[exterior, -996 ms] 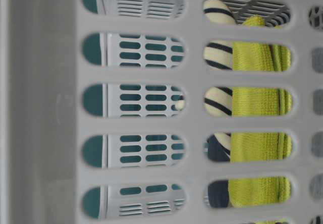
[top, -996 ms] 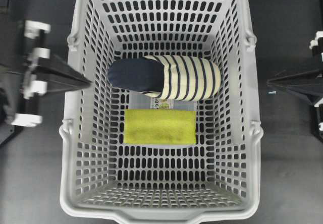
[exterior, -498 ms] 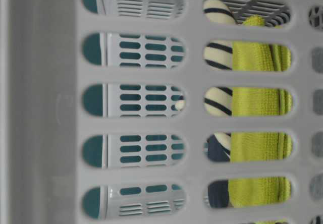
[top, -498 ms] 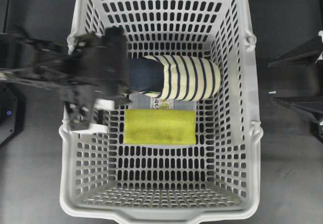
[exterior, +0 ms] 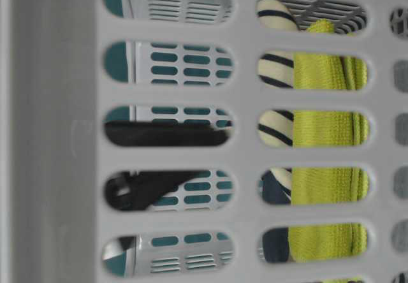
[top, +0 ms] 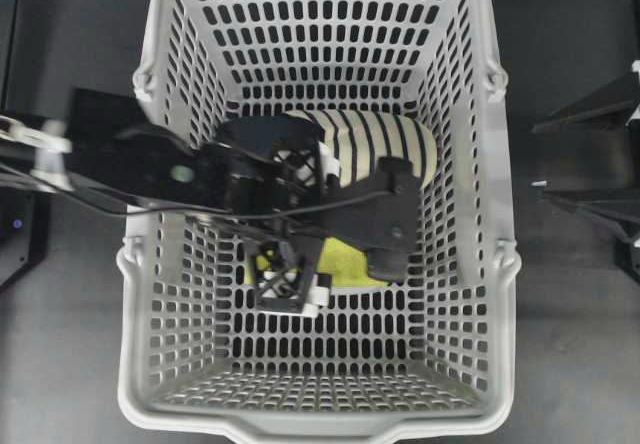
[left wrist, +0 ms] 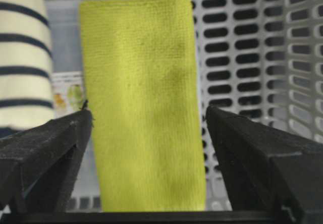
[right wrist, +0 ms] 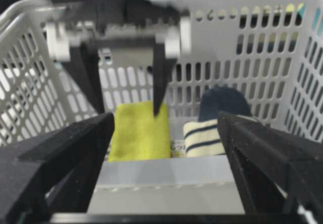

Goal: Pick up the yellow cloth from the shopping basket with the left arm.
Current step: 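Lower the open left gripper onto the yellow-green cloth, then close the left gripper on the cloth and lift it upward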

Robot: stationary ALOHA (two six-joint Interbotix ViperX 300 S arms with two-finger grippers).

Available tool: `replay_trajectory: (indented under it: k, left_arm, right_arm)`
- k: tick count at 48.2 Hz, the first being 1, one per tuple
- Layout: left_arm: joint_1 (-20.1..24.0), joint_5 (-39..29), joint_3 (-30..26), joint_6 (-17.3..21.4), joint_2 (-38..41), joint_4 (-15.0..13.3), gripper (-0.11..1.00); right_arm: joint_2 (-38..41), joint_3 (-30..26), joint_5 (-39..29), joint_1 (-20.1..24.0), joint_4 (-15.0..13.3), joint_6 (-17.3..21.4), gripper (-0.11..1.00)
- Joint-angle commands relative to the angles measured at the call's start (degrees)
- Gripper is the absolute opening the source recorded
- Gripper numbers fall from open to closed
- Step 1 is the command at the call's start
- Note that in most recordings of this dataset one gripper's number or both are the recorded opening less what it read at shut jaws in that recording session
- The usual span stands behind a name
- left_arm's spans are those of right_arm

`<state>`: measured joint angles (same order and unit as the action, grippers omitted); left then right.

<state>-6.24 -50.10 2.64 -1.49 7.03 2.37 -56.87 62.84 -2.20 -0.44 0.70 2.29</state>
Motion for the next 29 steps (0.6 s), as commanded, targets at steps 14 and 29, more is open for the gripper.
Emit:
replay_trajectory:
  k: [14,29]
  left_arm:
    - [0.0,0.4,2.8,-1.8,5.0,0.2,0.87]
    - [0.1,3.6,7.3,-3.8,4.0,0.2,0.63]
  right_arm:
    - [0.1,-0.9,1.3,-0.1,0.2,0.1,0.79]
    - [0.0,-0.6,1.8,-0.1,0.2,0.1,0.79]
